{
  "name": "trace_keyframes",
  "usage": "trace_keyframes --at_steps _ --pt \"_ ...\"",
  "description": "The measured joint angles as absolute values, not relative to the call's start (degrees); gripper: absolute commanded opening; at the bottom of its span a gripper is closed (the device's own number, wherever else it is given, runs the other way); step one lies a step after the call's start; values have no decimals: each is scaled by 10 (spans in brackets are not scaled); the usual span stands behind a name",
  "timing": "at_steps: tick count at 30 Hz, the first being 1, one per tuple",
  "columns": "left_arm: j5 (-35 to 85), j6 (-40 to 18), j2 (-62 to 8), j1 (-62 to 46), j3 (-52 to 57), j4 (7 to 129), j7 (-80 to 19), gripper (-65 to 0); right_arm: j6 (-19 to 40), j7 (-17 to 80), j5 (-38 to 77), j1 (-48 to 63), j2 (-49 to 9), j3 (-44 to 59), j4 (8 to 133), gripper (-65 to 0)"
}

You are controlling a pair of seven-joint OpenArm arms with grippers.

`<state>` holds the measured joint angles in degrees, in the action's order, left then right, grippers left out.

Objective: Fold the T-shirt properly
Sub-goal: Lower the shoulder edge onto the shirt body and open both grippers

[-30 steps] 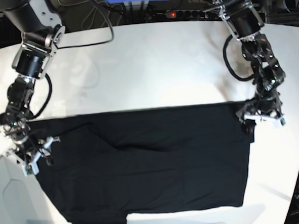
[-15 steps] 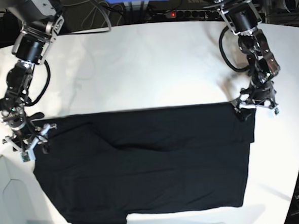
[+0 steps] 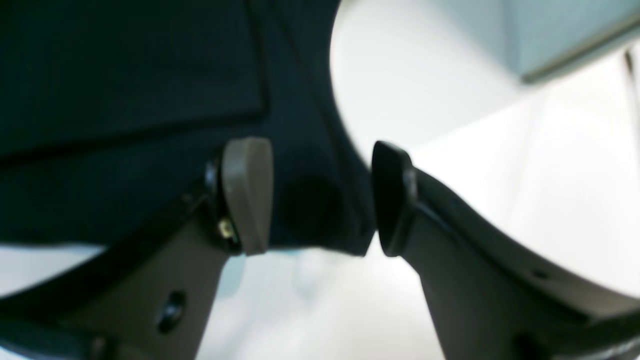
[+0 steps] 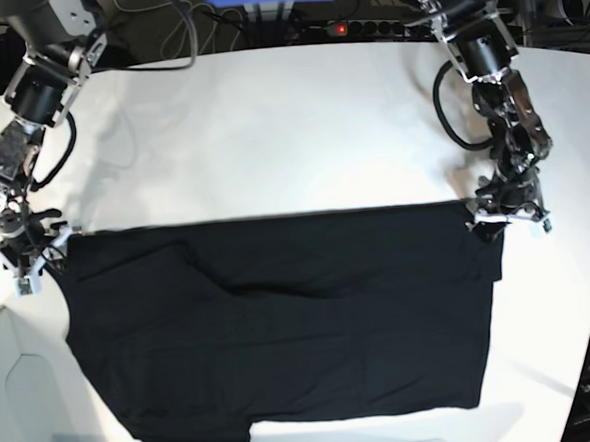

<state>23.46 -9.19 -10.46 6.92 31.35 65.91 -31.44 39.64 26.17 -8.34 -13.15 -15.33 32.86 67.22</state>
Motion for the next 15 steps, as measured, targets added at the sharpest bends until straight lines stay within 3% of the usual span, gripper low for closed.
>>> trace_keyframes --at_steps 3,10,13,15 --pt "237 -92 -103 70 313 657 -318 -503 396 261 -86 -134 -163 346 635 -322" --pt "241 -92 -103 70 313 657 -321 -537 396 257 -85 -136 -176 349 606 -323" --pt "239 -92 -102 70 313 656 -323 -649 396 246 -76 -135 -178 349 589 -329" --pt "238 -92 -103 70 312 656 -324 -649 396 245 -75 -134 -179 349 587 -361"
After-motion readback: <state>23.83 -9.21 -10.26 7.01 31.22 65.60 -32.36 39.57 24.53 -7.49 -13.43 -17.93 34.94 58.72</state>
